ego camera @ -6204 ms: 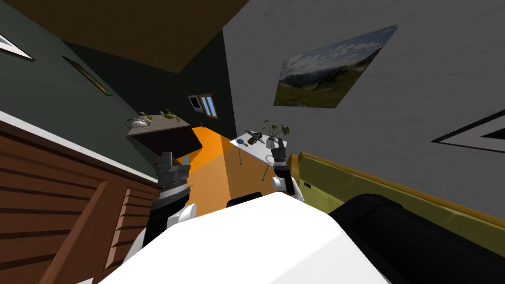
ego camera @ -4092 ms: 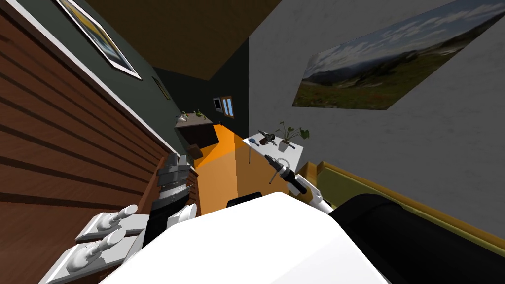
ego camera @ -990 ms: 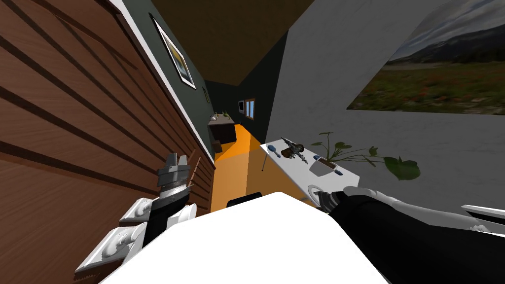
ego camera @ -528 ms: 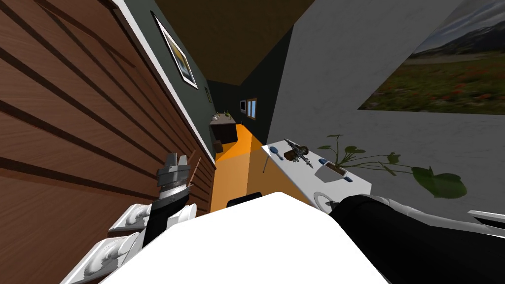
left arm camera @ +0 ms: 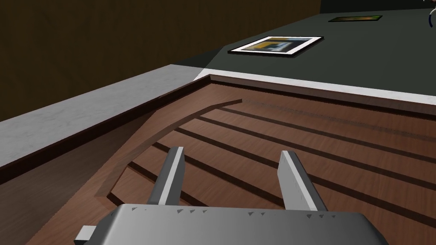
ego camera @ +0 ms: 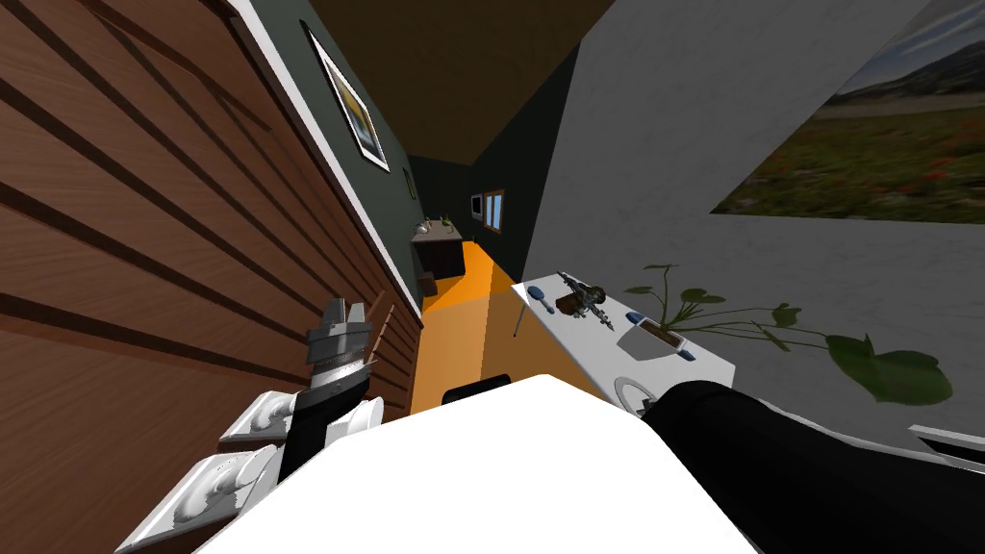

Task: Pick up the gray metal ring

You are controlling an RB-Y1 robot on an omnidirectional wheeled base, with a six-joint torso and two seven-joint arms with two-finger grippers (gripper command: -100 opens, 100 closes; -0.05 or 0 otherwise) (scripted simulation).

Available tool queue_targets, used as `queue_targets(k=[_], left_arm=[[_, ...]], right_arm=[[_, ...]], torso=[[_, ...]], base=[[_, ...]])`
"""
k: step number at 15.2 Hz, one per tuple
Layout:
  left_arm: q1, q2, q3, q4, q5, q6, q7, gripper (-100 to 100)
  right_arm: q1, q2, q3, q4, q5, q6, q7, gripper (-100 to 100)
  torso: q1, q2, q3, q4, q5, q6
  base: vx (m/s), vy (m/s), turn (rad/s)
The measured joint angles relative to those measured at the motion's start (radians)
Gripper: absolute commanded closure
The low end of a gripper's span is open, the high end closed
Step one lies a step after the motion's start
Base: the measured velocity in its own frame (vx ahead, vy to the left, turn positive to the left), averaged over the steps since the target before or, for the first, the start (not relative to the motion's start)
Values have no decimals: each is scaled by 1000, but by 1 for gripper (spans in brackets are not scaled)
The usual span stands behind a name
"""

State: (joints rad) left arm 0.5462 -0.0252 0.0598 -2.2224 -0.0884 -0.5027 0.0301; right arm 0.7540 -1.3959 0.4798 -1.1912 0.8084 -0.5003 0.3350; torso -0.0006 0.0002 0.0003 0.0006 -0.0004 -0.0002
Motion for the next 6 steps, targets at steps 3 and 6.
queue_targets(k=[3,6], left_arm=[[0,0,0,0,0,0,0,0],[0,0,0,0,0,0,0,0]], right_arm=[[9,-14,-6,-12,-4,1,-2,100],[13,-51,-15,-22,-10,-17,-11,100]], torso=[[1,0,0,0,1,1],[3,-1,0,0,1,0]], base=[[4,13,-75],[6,25,-57]])
